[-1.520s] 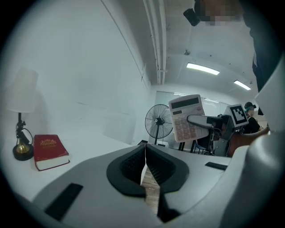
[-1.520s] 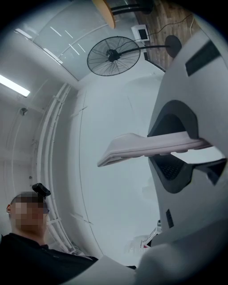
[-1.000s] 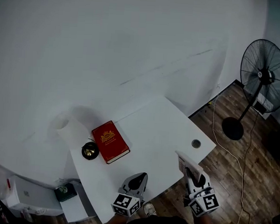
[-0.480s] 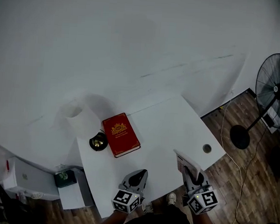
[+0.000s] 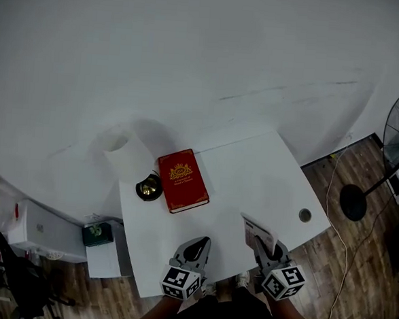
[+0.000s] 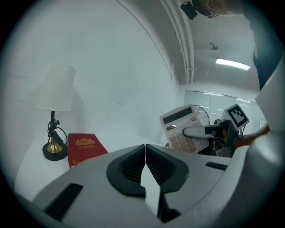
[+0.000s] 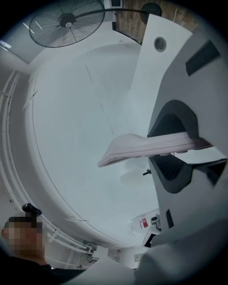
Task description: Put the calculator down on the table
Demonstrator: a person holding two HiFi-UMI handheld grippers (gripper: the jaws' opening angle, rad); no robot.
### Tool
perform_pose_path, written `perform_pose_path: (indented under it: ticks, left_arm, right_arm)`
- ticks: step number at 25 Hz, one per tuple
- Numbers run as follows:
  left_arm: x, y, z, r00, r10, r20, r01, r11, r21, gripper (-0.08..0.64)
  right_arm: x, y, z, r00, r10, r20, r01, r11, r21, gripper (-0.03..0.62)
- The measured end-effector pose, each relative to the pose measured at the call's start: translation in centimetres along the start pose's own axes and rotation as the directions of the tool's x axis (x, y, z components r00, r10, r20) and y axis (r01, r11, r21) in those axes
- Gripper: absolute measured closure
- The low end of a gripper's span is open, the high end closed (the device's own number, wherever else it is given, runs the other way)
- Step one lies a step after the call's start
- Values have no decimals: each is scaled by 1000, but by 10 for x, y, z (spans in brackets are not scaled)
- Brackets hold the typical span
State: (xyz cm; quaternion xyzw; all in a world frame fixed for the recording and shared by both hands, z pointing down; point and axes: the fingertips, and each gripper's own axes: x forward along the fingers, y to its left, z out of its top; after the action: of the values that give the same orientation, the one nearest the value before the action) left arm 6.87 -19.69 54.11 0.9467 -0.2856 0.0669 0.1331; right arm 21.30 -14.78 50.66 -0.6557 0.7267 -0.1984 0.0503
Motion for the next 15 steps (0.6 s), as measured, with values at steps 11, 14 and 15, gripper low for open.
perform_pose_path:
  ticks: [11, 14, 15]
  left_arm:
    - [-4, -3, -15, 996, 87, -33, -85, 995, 48, 538]
    - [-5, 5, -20, 991, 128, -36, -126, 991, 54, 538]
    - [-5, 7, -22, 990, 140, -33, -138, 988, 65, 538]
  right_arm:
    - [41, -26, -63, 967, 84, -240, -35, 979, 201, 485]
    - [53, -26, -85, 942, 104, -318, -25, 970, 243, 485]
    - [56, -27, -92, 933, 105, -344, -18, 969, 247, 485]
